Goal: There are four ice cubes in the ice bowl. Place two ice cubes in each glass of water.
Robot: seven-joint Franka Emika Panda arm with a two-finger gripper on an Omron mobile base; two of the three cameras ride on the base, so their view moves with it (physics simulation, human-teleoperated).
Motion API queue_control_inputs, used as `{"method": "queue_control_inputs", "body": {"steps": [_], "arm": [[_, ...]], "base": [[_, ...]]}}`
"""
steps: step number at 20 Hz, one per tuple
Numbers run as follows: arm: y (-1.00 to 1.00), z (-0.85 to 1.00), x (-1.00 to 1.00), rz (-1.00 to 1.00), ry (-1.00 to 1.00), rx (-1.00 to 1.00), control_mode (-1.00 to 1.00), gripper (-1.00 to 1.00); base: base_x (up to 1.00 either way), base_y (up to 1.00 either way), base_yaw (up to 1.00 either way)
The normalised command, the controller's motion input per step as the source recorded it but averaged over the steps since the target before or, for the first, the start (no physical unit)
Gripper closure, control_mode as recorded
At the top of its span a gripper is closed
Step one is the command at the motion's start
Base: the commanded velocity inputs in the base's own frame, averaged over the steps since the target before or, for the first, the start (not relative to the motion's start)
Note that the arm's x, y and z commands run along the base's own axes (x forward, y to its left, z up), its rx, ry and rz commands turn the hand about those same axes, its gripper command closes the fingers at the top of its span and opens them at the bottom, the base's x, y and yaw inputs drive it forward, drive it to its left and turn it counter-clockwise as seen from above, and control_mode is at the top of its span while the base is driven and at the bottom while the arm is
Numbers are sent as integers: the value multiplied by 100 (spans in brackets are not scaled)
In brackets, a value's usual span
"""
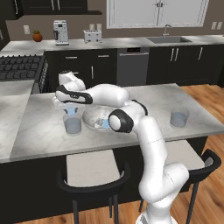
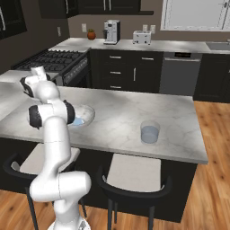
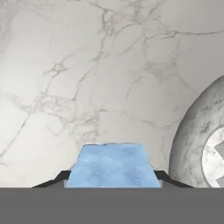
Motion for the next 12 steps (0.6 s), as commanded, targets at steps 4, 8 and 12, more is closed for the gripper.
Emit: {"method": "queue_control_inputs", "body": {"steps": [4, 8, 12], "arm": [[-18, 0, -69, 0, -8, 8, -100, -100], [-27, 0, -42, 0, -6, 8, -100, -100], [-33, 1, 0, -2, -5, 10, -100, -100]], "base": [[0, 0, 0], [0, 0, 0], [0, 0, 0]]}}
